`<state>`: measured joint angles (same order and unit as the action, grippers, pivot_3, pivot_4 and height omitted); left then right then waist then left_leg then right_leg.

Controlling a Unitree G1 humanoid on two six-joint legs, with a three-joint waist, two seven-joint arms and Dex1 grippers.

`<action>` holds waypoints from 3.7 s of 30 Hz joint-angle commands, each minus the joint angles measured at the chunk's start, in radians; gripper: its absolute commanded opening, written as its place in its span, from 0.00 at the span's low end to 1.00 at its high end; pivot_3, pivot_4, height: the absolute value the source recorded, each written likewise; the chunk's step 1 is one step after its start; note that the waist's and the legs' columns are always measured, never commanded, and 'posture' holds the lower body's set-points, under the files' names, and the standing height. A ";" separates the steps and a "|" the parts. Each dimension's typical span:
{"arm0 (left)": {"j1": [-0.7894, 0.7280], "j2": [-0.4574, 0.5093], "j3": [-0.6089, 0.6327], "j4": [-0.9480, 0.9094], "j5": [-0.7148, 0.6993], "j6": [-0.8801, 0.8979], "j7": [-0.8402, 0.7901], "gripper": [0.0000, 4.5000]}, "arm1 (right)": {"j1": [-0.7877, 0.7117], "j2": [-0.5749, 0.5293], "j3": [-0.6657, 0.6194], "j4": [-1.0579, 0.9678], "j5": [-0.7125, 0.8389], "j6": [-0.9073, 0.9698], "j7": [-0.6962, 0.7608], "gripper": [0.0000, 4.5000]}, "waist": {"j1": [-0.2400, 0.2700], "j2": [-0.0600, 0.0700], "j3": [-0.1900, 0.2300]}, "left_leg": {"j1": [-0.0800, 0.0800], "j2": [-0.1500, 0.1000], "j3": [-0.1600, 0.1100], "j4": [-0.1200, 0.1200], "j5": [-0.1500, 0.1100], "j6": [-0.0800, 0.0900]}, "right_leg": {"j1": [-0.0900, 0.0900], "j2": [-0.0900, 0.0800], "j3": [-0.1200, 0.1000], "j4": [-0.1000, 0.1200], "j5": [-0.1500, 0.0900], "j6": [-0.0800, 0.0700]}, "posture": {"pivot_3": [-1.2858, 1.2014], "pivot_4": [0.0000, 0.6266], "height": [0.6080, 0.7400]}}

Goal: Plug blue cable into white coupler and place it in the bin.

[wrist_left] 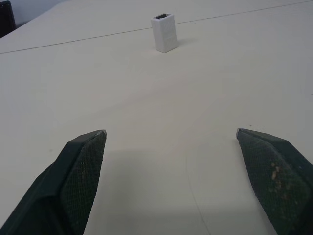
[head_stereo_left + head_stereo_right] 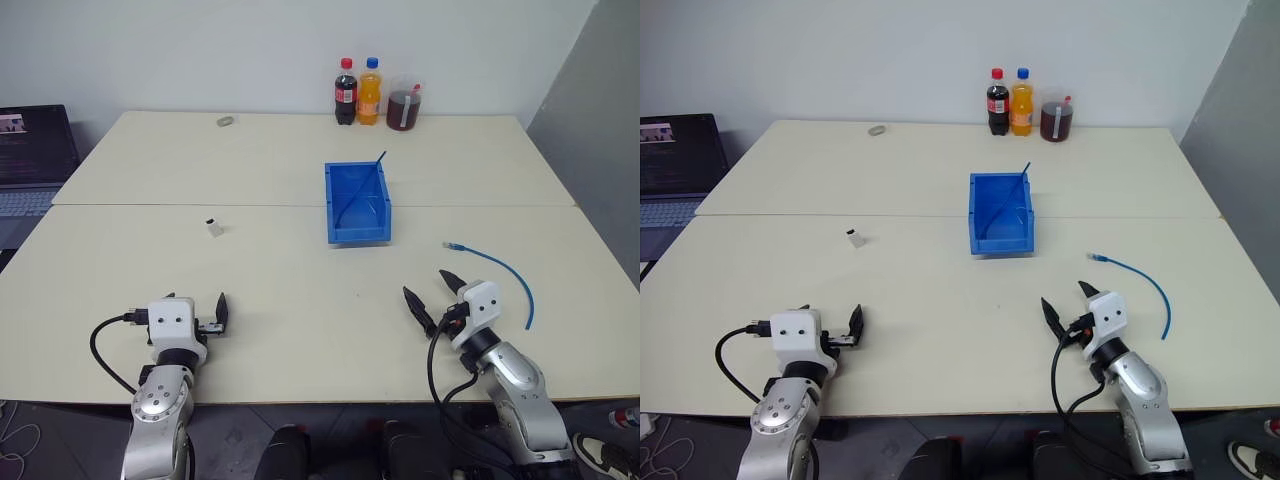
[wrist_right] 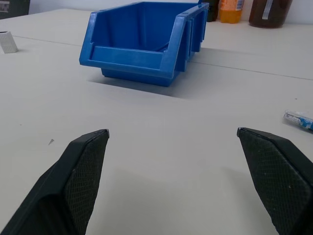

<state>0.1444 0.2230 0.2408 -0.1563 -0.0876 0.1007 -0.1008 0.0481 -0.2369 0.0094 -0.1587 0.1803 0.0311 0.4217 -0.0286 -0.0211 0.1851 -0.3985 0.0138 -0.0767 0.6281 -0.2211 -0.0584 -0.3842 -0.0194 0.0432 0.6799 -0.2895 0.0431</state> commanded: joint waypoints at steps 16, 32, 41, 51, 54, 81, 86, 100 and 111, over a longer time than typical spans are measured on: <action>0.044 0.009 0.022 -0.015 0.005 -0.046 -0.011 1.00 | -0.018 -0.009 -0.017 -0.011 0.012 -0.020 0.008 0.99 | -0.001 0.000 0.000 | 0.000 0.000 0.000 0.000 0.000 0.000 | 0.000 0.000 0.000 0.000 0.000 0.000 | 0.52 0.24 1.00; 0.084 0.127 -0.058 -0.109 -0.167 -0.121 -0.371 1.00 | -0.026 -0.026 -0.058 -0.019 0.037 -0.019 0.019 0.99 | 0.000 0.000 0.000 | 0.000 0.000 0.000 0.000 0.000 0.000 | 0.000 0.000 0.000 0.000 -0.001 -0.001 | 0.52 0.24 1.00; -0.150 0.267 -0.248 -0.235 -0.246 0.141 -0.570 1.00 | -0.095 -0.244 -0.213 -0.057 0.169 0.136 0.134 0.99 | 0.000 0.001 0.000 | -0.001 0.000 0.001 0.000 0.000 0.000 | 0.000 0.000 0.000 0.000 0.000 0.000 | 0.52 0.24 1.00; -0.345 0.327 -0.365 -0.276 -0.275 0.345 -0.647 1.00 | -0.313 -0.580 -0.162 0.177 0.199 0.441 0.388 0.99 | -0.006 0.001 0.001 | 0.000 0.000 0.001 0.000 0.000 0.000 | -0.001 0.001 0.001 0.000 0.000 -0.002 | 0.52 0.24 1.00; -0.355 0.331 -0.388 -0.295 -0.294 0.374 -0.671 1.00 | -0.468 -0.624 -0.055 0.404 0.098 0.394 0.472 0.99 | -0.006 0.000 0.001 | 0.000 0.000 0.002 0.000 0.000 0.000 | 0.000 0.001 0.002 0.000 0.000 -0.001 | 0.52 0.24 1.00; -0.376 0.356 -0.416 -0.338 -0.312 0.445 -0.729 1.00 | -1.059 -0.483 0.198 1.329 -0.271 0.136 0.758 0.24 | -0.004 0.002 0.003 | -0.001 -0.001 0.003 0.000 0.000 0.000 | -0.001 -0.001 0.002 0.000 0.003 -0.006 | 0.52 0.24 1.00; -0.353 0.369 -0.429 -0.328 -0.292 0.428 -0.739 1.00 | -1.071 -0.486 0.216 1.320 -0.293 0.098 0.798 0.02 | -0.004 0.002 0.003 | -0.001 -0.001 0.003 0.000 0.000 0.000 | -0.001 -0.001 0.002 0.000 0.003 -0.006 | 0.52 0.24 1.00; 0.001 0.564 -0.202 -0.246 -0.259 0.335 -0.771 1.00 | -0.810 -0.253 0.305 0.493 -0.198 0.243 0.909 0.02 | -0.029 0.005 0.004 | -0.001 0.001 0.000 -0.002 0.000 0.000 | -0.003 0.001 0.000 0.002 0.001 -0.008 | 0.52 0.24 1.00; -0.021 0.567 -0.056 -0.061 -0.284 0.293 -0.784 1.00 | -0.900 -0.015 0.489 0.580 -0.306 0.172 0.800 0.02 | -0.011 0.004 0.004 | -0.001 0.000 -0.001 -0.001 0.000 0.000 | -0.003 0.000 -0.002 0.001 0.002 -0.008 | 0.52 0.24 1.00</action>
<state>0.1287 0.7849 0.1607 -0.2202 -0.3579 0.4063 -0.8780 -0.8378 -0.2580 0.4832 0.4175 -0.1073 0.2331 1.2238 -0.0391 -0.0168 0.1894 -0.3996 0.0140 -0.0772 0.6272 -0.2212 -0.0583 -0.3873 -0.0192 0.0414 0.6813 -0.2880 0.0354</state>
